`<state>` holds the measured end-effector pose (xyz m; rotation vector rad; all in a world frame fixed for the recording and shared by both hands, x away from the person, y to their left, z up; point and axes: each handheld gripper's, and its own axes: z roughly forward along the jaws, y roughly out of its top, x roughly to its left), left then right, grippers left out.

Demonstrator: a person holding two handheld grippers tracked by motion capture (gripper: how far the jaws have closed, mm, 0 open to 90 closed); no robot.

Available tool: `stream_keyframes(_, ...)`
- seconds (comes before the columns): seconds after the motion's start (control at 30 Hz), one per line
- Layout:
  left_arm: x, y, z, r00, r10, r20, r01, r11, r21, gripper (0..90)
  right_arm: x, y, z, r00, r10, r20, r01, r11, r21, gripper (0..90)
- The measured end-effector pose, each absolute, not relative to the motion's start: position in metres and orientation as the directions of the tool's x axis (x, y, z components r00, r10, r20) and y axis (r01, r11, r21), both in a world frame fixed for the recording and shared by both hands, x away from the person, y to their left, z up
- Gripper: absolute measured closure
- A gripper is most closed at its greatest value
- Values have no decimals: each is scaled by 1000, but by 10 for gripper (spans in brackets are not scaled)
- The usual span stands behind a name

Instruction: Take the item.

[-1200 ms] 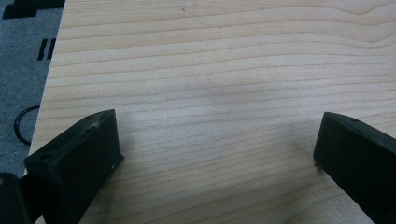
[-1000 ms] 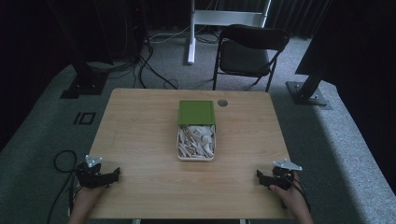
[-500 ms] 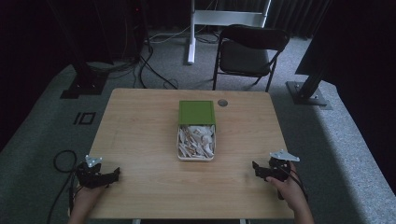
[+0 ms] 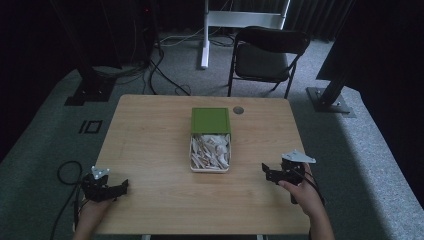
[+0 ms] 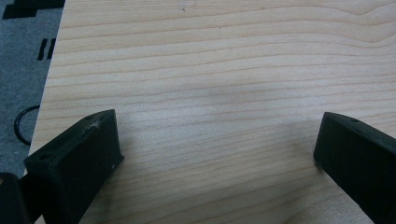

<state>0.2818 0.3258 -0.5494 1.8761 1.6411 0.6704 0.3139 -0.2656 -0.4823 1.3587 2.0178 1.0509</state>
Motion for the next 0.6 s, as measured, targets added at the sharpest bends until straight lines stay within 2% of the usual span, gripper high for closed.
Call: stream_keyframes(0.6,282,326,-549,129,992,11,716,-101,691,14,326,-222,-453,-503,864,13,474,263,841,157)
